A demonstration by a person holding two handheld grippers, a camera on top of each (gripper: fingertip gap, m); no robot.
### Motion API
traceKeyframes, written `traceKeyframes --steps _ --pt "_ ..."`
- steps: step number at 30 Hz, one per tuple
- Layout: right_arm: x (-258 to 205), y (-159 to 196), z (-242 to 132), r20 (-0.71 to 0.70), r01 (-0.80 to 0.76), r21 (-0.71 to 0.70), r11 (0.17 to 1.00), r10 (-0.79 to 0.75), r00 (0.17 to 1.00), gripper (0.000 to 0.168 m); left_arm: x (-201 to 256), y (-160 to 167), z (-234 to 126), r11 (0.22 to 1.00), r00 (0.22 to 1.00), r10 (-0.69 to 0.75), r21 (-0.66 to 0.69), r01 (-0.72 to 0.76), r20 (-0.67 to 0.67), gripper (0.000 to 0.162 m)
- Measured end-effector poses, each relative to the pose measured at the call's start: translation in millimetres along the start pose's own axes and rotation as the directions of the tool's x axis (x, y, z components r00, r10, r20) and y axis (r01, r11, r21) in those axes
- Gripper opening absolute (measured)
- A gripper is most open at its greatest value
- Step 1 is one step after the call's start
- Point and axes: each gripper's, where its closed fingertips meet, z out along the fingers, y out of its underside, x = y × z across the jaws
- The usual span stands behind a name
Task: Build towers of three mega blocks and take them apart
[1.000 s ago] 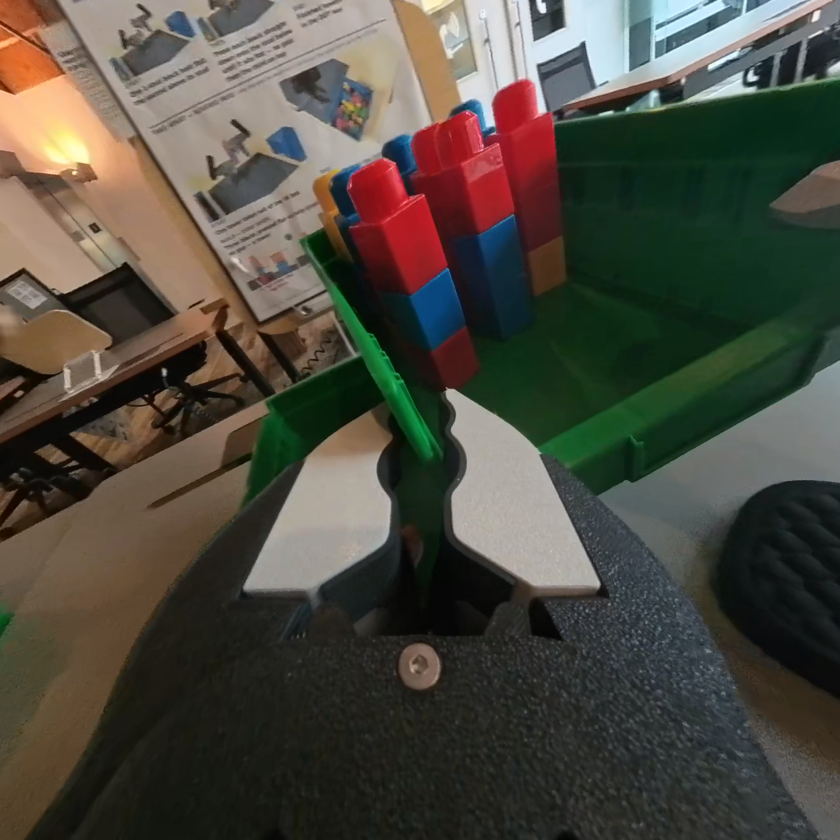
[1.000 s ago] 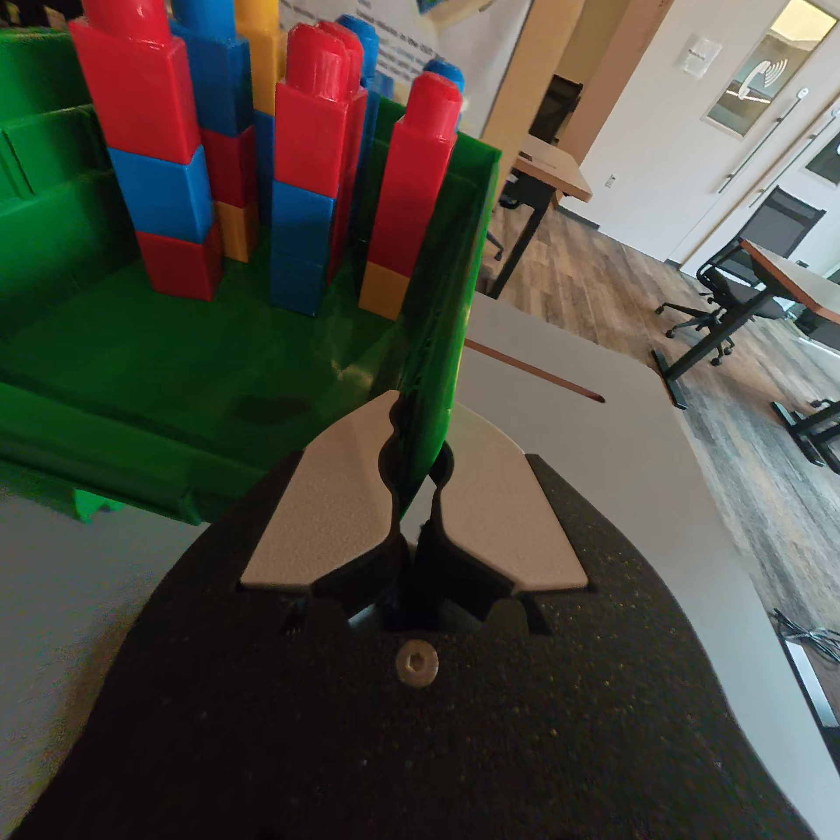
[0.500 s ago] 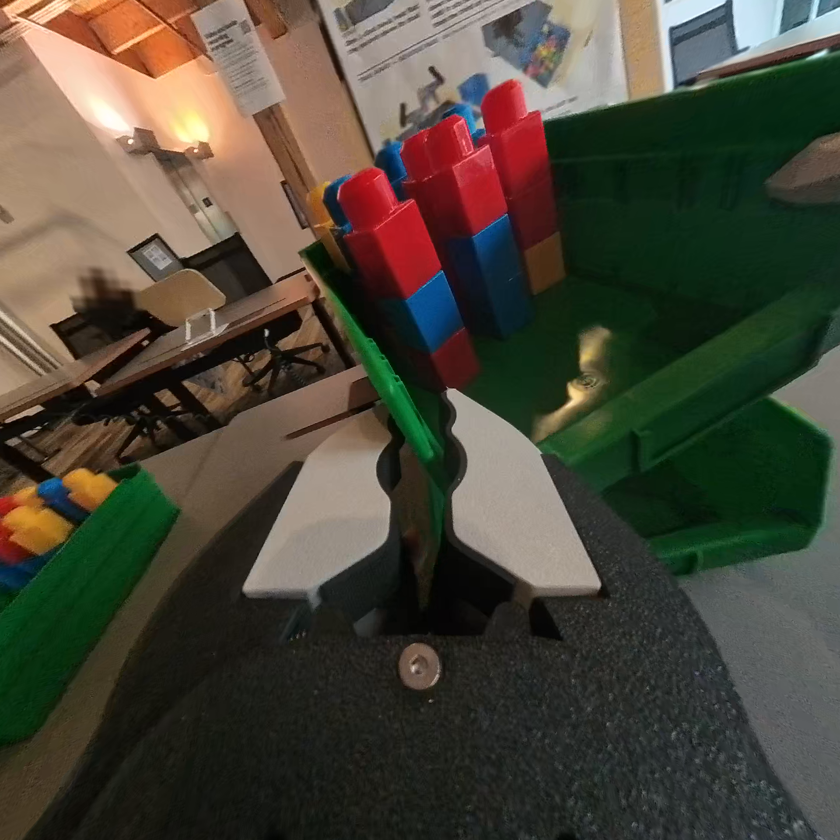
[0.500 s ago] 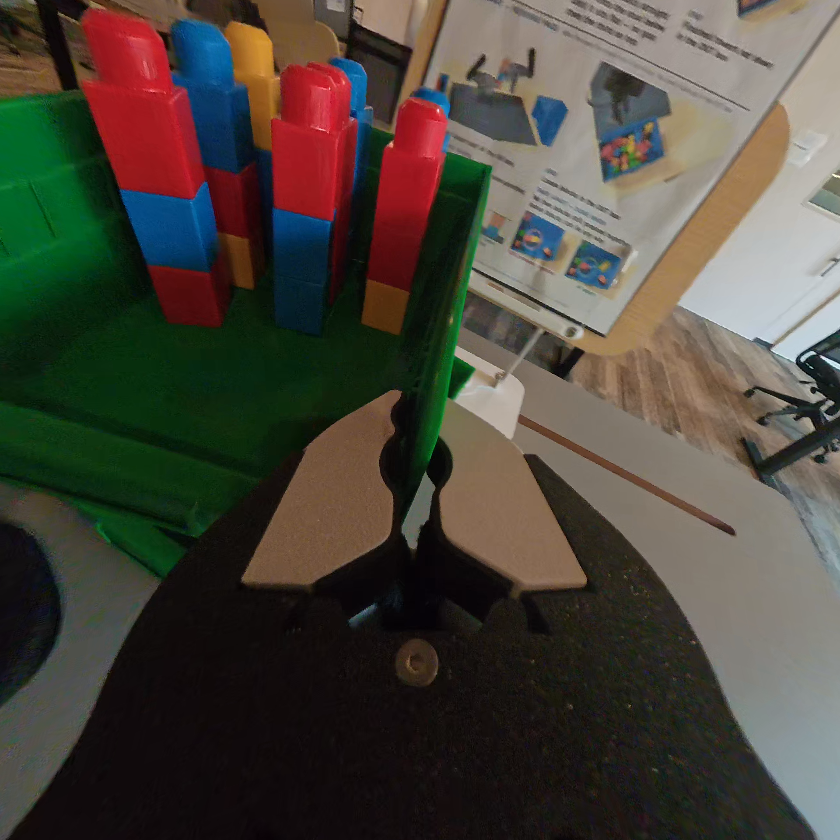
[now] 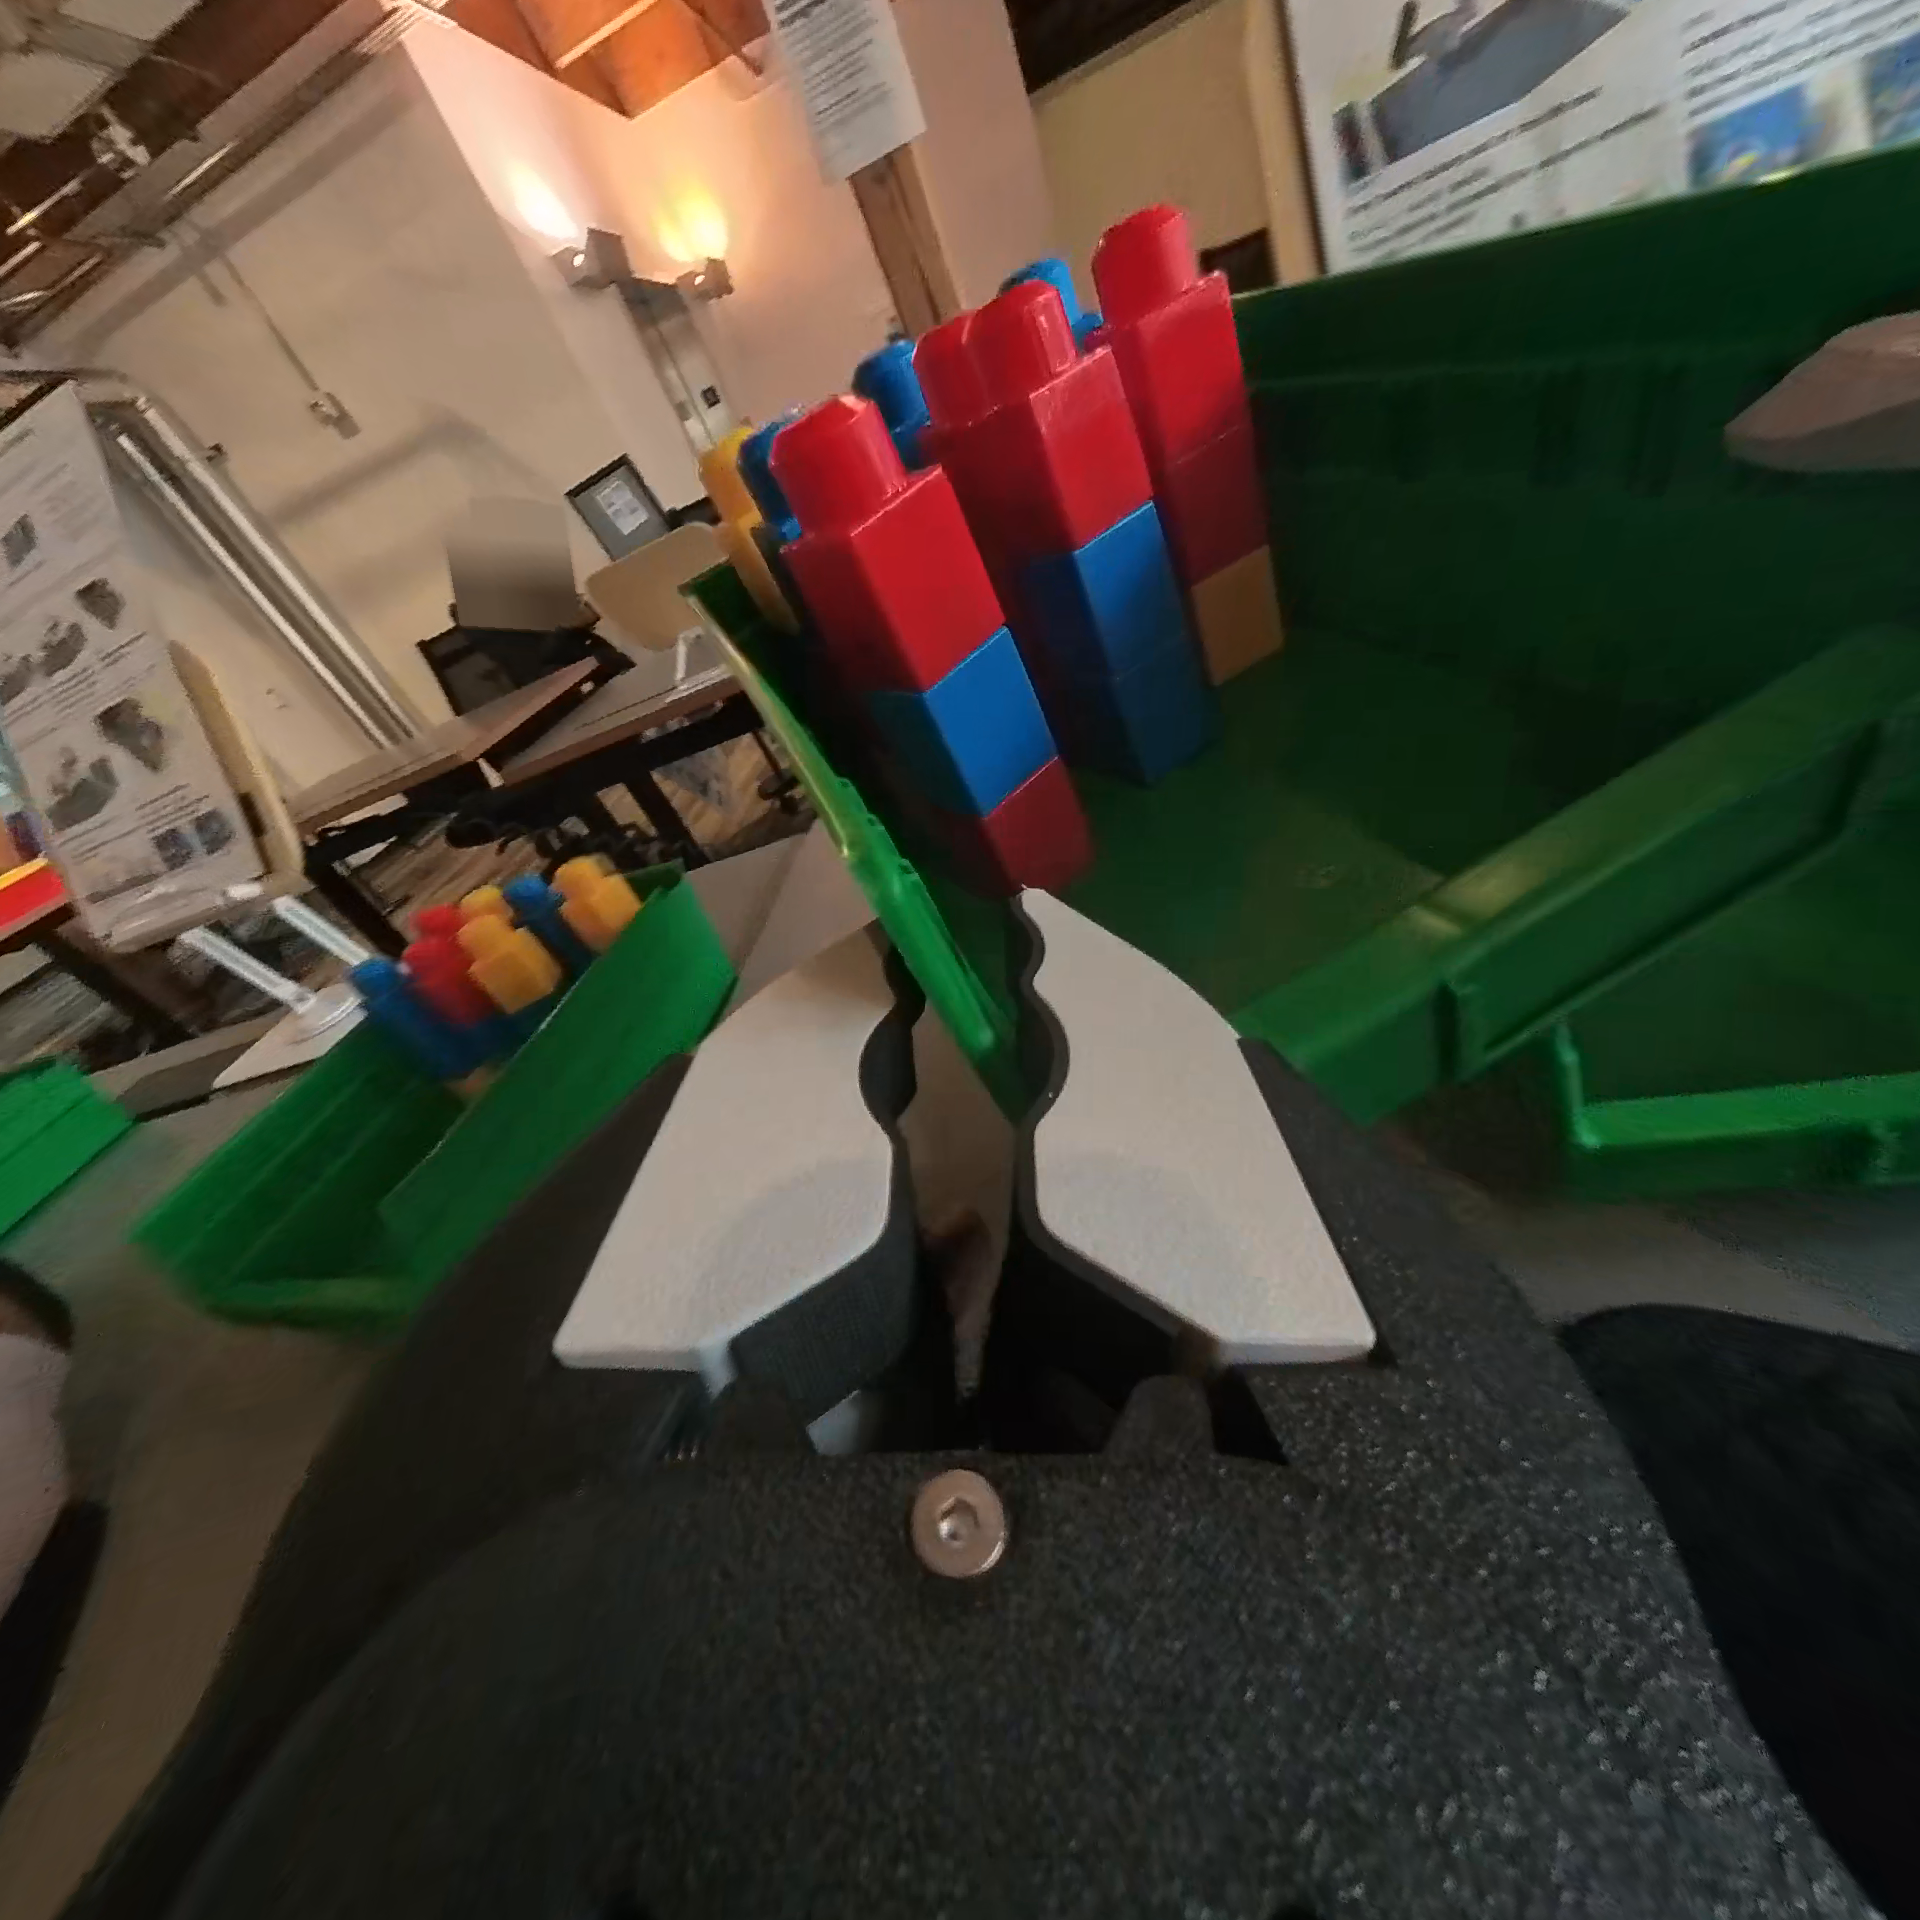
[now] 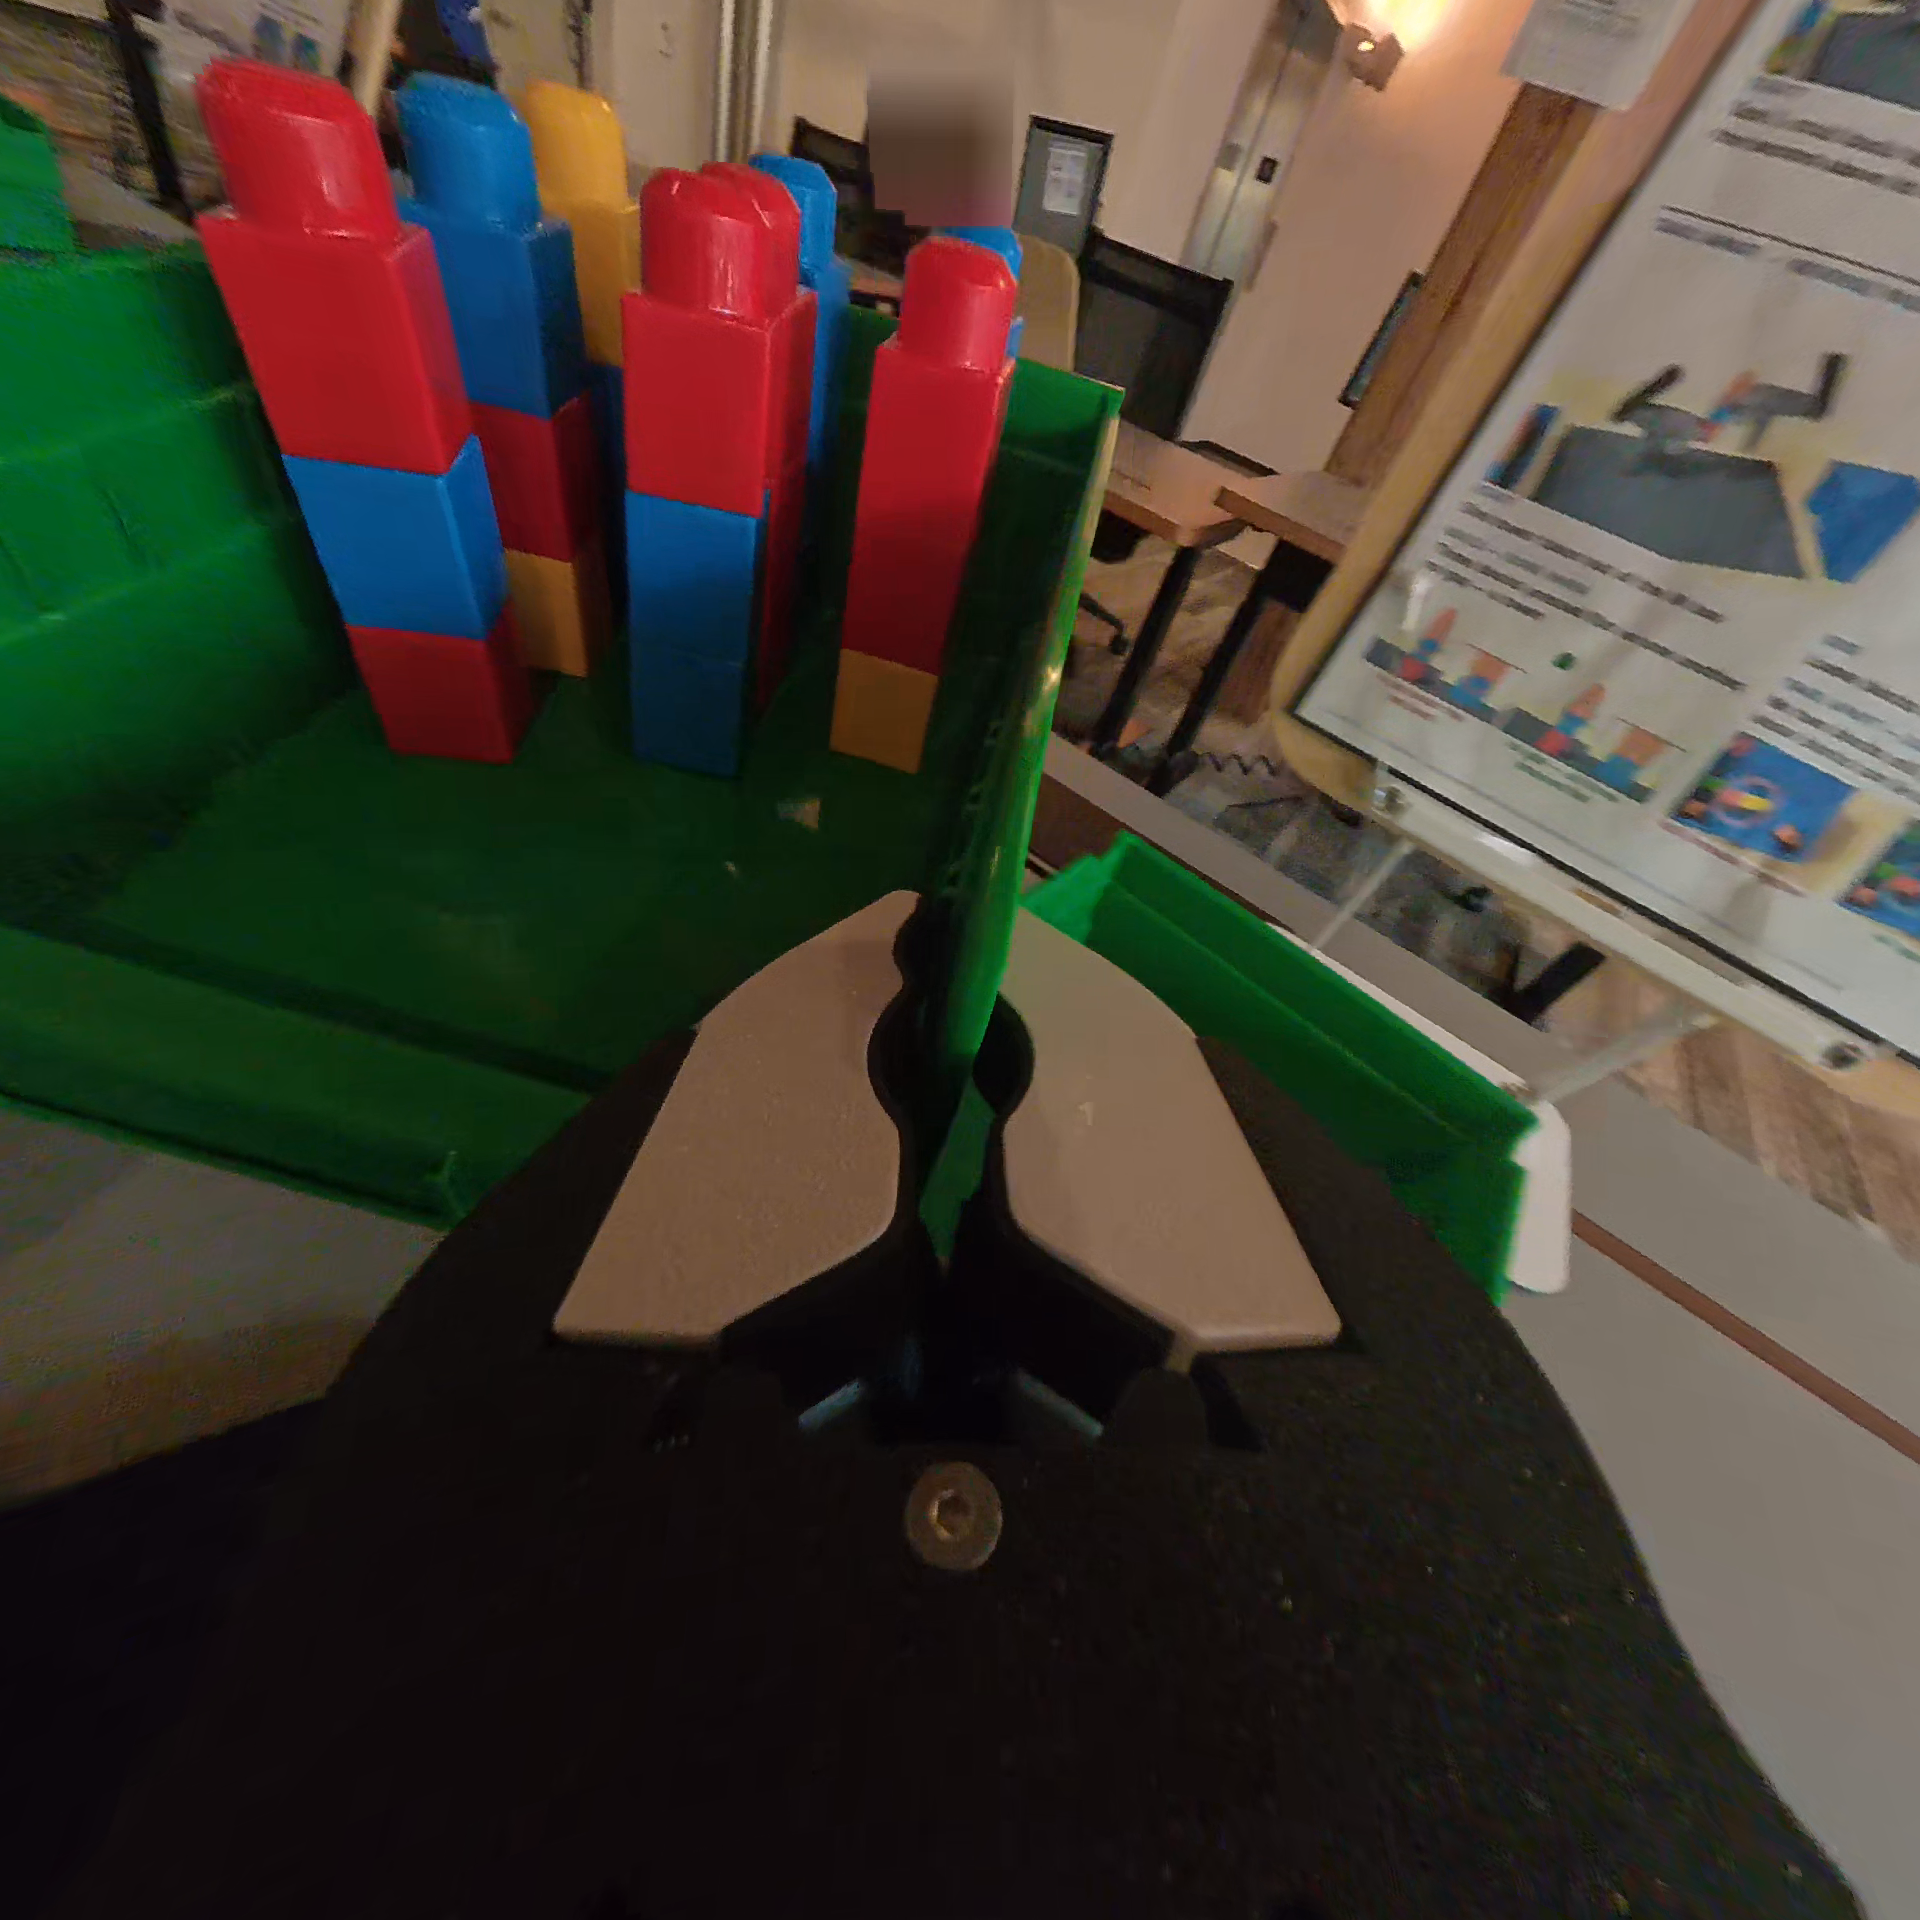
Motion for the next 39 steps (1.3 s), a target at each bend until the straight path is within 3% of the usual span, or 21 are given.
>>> traceKeyframes --steps 9,17,39 --pt "-74 -5 26 0.107 -0.009 0.032 0.999 0.005 0.994 0.005 -57 40 -29 0.999 0.995 0.01 -0.048 -0.005 0.095 0.014" --pt "-116 4 30 0.134 -0.013 0.049 0.999 0.007 0.991 0.005 -80 70 -51 0.998 0.991 0.01 -0.067 -0.001 0.131 0.013" --pt "-141 78 34 0.089 -0.022 -0.078 0.997 0.029 0.996 0.005 -58 145 -46 0.987 0.995 -0.07 -0.143 0.079 0.066 0.012"
